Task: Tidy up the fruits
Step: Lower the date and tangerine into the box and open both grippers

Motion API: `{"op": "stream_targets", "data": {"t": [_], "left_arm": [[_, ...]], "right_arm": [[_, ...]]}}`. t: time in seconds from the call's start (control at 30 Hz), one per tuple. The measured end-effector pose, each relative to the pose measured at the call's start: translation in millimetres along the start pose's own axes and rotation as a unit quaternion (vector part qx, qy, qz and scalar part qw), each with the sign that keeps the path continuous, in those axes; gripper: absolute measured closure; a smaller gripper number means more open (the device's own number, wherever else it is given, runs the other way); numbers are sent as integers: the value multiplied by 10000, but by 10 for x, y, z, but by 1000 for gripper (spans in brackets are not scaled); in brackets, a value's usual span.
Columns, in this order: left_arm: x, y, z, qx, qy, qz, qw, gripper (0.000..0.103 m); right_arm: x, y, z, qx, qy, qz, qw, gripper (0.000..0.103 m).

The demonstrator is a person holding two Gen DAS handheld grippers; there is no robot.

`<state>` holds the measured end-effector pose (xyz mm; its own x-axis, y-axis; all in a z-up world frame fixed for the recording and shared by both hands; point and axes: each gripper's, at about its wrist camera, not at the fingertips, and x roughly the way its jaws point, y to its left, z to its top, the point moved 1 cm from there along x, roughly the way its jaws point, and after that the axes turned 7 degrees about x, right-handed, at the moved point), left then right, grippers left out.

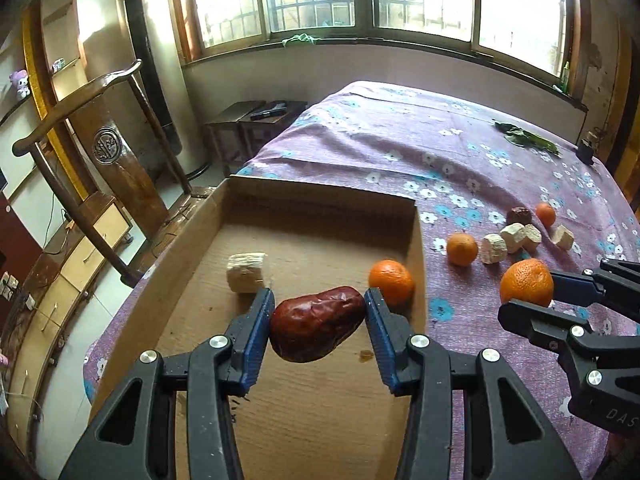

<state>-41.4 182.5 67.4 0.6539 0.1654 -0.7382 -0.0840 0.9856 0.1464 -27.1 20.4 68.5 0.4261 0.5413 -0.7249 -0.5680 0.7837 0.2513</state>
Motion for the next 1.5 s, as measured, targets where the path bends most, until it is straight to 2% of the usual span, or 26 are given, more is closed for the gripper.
{"op": "stream_targets", "data": {"t": [0.33, 0.57, 0.97, 1.27, 1.3, 1.37, 1.43, 1.5], "left_arm": [[148, 424, -41, -264, 148, 243, 9992, 57], [278, 577, -84, -368, 363, 263, 9983, 57], [423, 697, -146, -463, 607, 305, 9966, 57], [462, 689, -154, -447, 698, 370, 9959, 57], [469, 689, -159, -451, 721, 374, 9957, 57], [488, 694, -166, -466, 781, 395, 9951, 53], [475, 699, -162, -494, 746, 393, 9952, 37], [434, 699, -149, -515, 656, 462, 9954, 31]], "right_arm": [[346, 392, 112, -361, 247, 262, 9987, 64], [600, 603, 133, -590, 494, 418, 9962, 64], [959, 692, 117, -683, 882, 435, 9928, 64], [1007, 744, 109, -711, 920, 427, 9923, 63], [988, 739, 106, -679, 904, 458, 9925, 60], [953, 731, 108, -641, 886, 516, 9927, 54], [911, 723, 109, -645, 832, 479, 9933, 46], [859, 702, 94, -610, 793, 488, 9938, 46]]}}
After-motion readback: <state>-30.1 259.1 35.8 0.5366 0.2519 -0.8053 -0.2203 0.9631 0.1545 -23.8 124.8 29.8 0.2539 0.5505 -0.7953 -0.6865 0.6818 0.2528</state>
